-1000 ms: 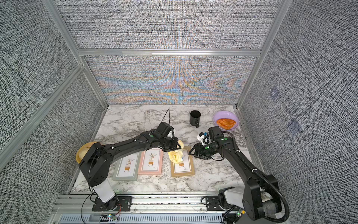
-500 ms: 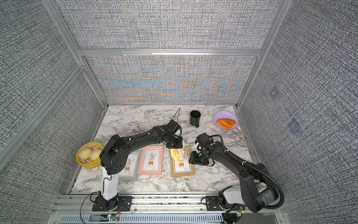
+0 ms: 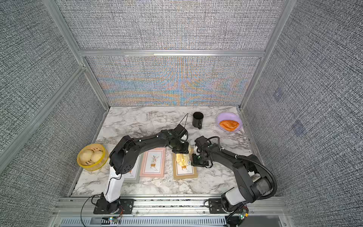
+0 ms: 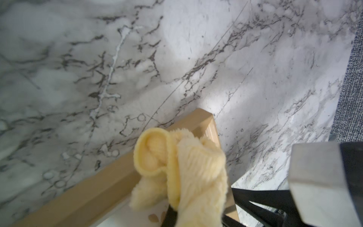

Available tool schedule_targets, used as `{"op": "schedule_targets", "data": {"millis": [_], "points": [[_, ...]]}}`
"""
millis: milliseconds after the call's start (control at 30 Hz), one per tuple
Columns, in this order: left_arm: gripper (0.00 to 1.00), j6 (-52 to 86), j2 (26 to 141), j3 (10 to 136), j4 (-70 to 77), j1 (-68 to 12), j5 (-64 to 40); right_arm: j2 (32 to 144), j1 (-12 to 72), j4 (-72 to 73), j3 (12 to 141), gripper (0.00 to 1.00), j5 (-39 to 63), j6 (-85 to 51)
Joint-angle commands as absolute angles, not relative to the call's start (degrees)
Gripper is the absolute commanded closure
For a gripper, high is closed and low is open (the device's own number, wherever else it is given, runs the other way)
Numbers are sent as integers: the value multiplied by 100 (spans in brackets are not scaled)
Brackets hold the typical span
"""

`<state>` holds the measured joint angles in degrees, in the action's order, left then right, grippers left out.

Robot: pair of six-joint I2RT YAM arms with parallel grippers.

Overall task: Wipe the picture frame with a cloth
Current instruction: Wipe the dirt from the picture frame.

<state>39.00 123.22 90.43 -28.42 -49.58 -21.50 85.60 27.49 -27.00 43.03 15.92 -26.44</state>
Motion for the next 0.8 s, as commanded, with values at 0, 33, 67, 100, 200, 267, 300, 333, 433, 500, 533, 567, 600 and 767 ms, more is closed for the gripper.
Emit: {"op": "schedule_targets", "data": {"millis": [0, 33, 67, 100, 200, 267, 300, 333, 433, 500, 533, 567, 600, 767], "points": [[100, 3815, 12421, 9116, -2892, -4957, -2242, 8603, 2777, -2545, 4244, 70, 1466, -2715], [100, 3802, 12457, 9153, -2893, -4956, -2275, 8629, 2784, -2517, 4221, 70, 1459, -2729], [100, 3792, 12482, 9183, -2899, -4964, -2305, 8655, 2816, -2498, 4206, 70, 1457, -2733], [100, 3780, 12509, 9223, -2905, -4970, -2320, 8687, 2837, -2488, 4199, 70, 1443, -2742], [100, 3745, 12534, 9240, -2968, -4975, -2312, 8790, 2900, -2518, 4188, 72, 1331, -2782], [100, 3678, 12524, 9237, -3107, -4963, -2203, 8813, 2909, -2556, 4167, 74, 1208, -2869], [100, 3621, 12504, 9222, -3196, -4966, -2145, 8807, 2909, -2584, 4138, 76, 1130, -2911], [100, 3568, 12475, 9196, -3296, -4957, -2066, 8787, 2910, -2623, 4119, 76, 1047, -2965], [100, 3434, 12333, 9023, -3498, -4893, -1869, 8733, 2917, -2758, 4070, 78, 855, -3052], [100, 3376, 12194, 8826, -3562, -4824, -1709, 8720, 2914, -2839, 4061, 79, 772, -3073], [100, 3364, 12111, 8739, -3596, -4777, -1623, 8726, 2913, -2889, 4058, 79, 737, -3085], [100, 3343, 12043, 8640, -3619, -4736, -1558, 8727, 2919, -2908, 4061, 79, 723, -3090], [100, 3319, 11967, 8529, -3626, -4686, -1494, 8734, 2918, -2929, 4060, 79, 712, -3094], [100, 3188, 11786, 8273, -3663, -4511, -1308, 8745, 2960, -2953, 4074, 80, 695, -3157]]}}
